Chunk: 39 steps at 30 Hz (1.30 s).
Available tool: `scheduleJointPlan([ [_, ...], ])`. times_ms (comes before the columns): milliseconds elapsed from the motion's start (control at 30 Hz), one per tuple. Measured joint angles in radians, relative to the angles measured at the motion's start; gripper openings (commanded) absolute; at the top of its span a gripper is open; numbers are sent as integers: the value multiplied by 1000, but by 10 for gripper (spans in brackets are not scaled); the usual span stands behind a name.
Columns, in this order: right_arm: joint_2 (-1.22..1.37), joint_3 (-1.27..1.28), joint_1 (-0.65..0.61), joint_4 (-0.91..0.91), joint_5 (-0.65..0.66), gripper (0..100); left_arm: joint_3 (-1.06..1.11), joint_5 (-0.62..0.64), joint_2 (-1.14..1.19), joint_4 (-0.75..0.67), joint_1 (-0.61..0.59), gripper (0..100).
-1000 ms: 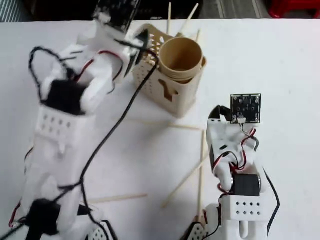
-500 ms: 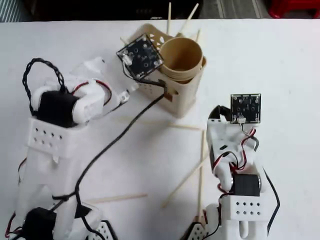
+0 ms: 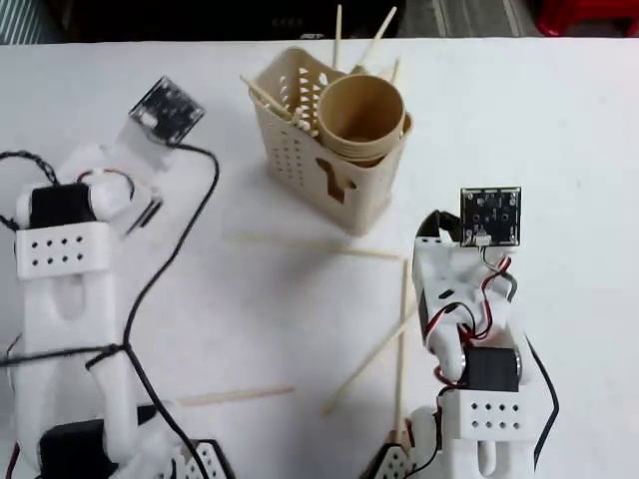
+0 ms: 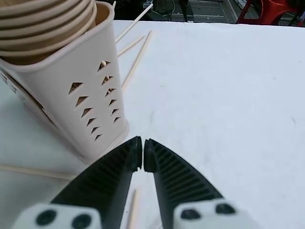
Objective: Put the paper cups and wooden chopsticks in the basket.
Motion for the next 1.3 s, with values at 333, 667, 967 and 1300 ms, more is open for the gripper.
scheduleJointPlan([
  [333,0,0,0,0,0,25,55,-5,241,-176,-95,203],
  [667,0,0,0,0,0,25,-381,-5,740,-54,-109,203],
  [967,0,0,0,0,0,25,-847,-5,1148,126,-109,202],
  [1300,0,0,0,0,0,25,-1330,-55,1499,365,-103,22],
])
